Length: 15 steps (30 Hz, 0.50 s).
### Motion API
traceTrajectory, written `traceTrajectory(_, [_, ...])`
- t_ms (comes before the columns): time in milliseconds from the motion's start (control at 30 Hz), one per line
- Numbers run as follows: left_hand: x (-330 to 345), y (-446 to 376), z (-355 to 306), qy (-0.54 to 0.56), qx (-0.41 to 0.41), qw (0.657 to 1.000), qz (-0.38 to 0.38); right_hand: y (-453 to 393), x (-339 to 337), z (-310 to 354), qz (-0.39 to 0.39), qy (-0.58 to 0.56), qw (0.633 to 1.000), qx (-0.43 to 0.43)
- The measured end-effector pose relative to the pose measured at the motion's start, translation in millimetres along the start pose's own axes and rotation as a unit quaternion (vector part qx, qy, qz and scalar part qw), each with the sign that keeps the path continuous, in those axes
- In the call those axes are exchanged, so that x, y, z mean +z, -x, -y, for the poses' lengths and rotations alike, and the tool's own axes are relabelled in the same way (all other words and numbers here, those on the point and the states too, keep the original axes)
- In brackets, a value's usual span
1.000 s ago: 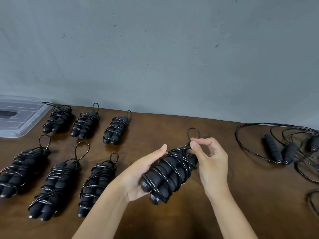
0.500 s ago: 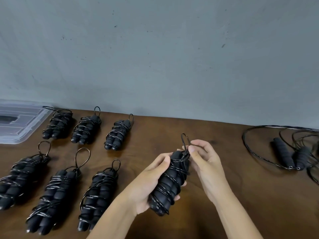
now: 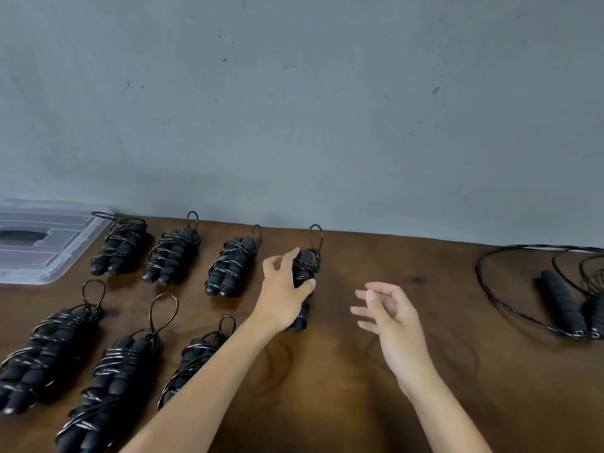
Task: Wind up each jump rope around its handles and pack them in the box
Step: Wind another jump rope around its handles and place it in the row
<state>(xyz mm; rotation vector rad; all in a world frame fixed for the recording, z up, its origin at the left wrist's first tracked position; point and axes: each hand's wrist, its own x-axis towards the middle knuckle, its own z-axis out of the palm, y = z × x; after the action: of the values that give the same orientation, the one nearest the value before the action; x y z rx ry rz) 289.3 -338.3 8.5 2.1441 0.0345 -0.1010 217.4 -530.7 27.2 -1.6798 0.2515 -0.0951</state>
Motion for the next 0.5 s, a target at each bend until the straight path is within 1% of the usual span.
traceTrajectory(133, [13.8,-36.6,1.0,-0.152,0.003,0.988,-0.023,-0.1,-6.3,-3.4,-0.009,0.005,1.000,0.013])
traceTrajectory(200, [20.9,-46.4,-2.0,-0.197,-0.009,0.980,-0.020,0.2,-11.0,-4.2,-0.014,0.003,1.000,0.017])
traceTrajectory(333, [32.4,-53.5,1.0,-0.245,-0.014,0.969,-0.007,0.6,-20.5,-4.7,-0.023,0.004,1.000,0.020])
traceTrajectory(500, [41.6,-54.2,-1.3,-0.270,-0.018,0.963,-0.007,1.5,-25.2,-5.4,-0.026,0.017,0.999,0.019])
